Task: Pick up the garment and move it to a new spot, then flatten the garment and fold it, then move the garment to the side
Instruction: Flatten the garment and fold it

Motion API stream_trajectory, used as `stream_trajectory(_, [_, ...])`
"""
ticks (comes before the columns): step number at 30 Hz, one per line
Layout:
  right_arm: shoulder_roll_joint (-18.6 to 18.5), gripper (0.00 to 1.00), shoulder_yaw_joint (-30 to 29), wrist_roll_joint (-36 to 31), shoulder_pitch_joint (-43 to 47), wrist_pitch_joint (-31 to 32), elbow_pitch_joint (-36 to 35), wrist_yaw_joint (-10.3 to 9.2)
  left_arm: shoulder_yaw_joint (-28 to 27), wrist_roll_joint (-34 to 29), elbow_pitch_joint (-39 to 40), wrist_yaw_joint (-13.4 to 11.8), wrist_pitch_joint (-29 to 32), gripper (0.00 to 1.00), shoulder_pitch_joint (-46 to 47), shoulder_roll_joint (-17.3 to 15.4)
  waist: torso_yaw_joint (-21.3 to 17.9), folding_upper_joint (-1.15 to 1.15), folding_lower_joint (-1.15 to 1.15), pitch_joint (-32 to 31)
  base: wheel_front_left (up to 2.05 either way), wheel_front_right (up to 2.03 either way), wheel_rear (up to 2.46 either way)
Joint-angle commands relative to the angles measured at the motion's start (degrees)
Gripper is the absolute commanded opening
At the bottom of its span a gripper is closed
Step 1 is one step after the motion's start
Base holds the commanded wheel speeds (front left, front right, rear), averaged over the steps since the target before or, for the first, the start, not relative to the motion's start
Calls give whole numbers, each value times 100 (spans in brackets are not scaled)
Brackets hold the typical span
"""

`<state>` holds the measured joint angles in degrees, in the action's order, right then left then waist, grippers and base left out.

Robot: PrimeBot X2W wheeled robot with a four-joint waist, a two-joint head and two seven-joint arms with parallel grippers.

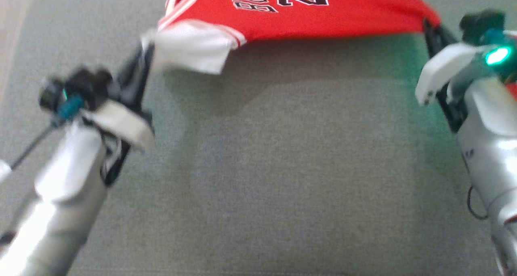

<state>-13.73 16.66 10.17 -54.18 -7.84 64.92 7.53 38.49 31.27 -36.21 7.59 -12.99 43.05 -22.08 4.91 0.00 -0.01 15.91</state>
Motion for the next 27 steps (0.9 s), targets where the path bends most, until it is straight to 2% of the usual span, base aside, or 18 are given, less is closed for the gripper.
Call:
stream_trajectory(1, [-74, 0, 223, 186, 103, 86, -170, -4, -50, 187, 259, -11, 157, 0, -1, -391, -66, 0, 1, -289, 0, 0, 0])
stream_trajectory(6, [-393, 0, 1011, 896, 786, 669, -573, -4, 503, 779, 988, -11, 861, 0, -782, -995, -112, 0, 1, -734, 0, 0, 0])
stream_trajectory(7, [-393, 0, 1011, 896, 786, 669, -573, -4, 503, 779, 988, -11, 861, 0, -782, -995, -112, 0, 1, -734, 0, 0, 0])
stream_trajectory(13, [-1060, 0, 1784, 1958, 1598, 1601, -1555, -4, 738, 1406, 2053, -11, 1658, 0, -1507, -1602, -117, 0, 1, -1131, 0, 0, 0])
stream_trajectory(17, [-1544, 0, 2110, 2626, 2141, 2308, -2314, -4, 820, 1694, 2761, -131, 2097, 0, -1969, -1906, -126, 0, 1, -1320, 0, 0, 0])
stream_trajectory(22, [-2063, 0, 2216, 3275, 2744, 2992, -3273, -4, 902, 1994, 3657, -366, 2563, 0, -2418, -2225, -120, 0, 1, -1418, 0, 0, 0])
stream_trajectory(27, [-2309, 0, 1907, 3402, 2993, 3164, -3848, -4, 779, 1985, 4078, -583, 2589, 0, -2351, -2294, -81, 0, 1, -1287, 0, 0, 0])
